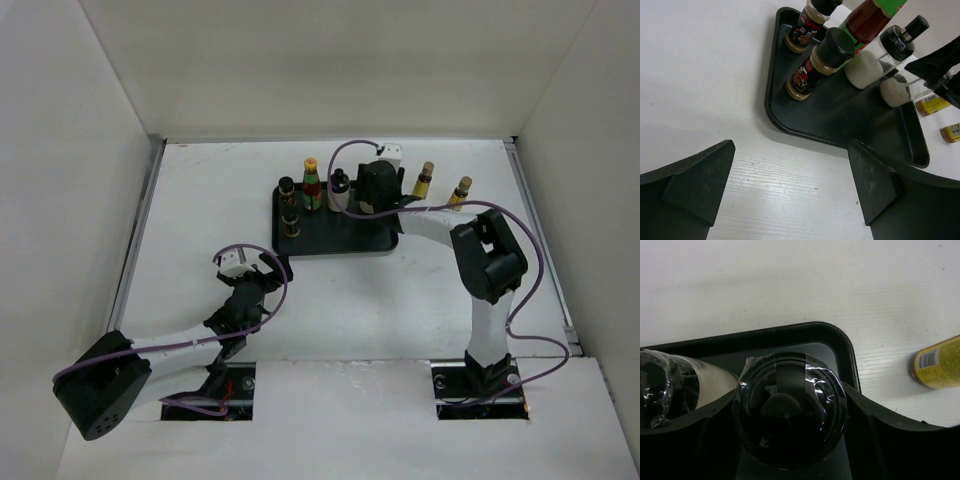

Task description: Organize the condiment bottles

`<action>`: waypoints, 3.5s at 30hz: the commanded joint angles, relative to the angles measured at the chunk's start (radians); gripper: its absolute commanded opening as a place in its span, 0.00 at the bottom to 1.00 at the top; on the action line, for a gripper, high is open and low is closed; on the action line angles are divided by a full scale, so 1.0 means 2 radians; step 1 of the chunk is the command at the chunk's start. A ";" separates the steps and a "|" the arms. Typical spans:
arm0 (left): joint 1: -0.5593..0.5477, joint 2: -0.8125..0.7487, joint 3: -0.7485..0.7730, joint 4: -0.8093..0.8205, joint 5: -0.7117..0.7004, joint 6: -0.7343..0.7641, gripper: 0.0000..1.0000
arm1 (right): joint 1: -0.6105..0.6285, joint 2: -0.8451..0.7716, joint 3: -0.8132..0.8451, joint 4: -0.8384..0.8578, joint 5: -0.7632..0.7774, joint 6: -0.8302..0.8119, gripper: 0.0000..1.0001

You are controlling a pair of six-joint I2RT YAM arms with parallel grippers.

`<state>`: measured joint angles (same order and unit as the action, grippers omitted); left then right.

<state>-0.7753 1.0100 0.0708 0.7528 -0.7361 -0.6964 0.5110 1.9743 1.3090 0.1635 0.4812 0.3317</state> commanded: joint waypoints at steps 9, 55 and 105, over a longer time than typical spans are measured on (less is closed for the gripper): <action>-0.002 -0.007 0.014 0.023 0.001 -0.001 1.00 | 0.002 -0.041 0.015 0.021 0.010 0.004 0.93; -0.004 0.012 0.018 0.034 0.004 0.001 1.00 | -0.124 -0.059 0.023 -0.027 0.028 -0.049 0.41; 0.035 -0.033 -0.005 0.022 -0.015 -0.014 1.00 | 0.194 -0.057 0.020 0.037 0.042 -0.026 0.69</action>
<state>-0.7055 0.9386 0.0628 0.7662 -0.7723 -0.7143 0.9020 1.9083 1.3571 0.1688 0.5499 0.2630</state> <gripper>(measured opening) 0.997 0.666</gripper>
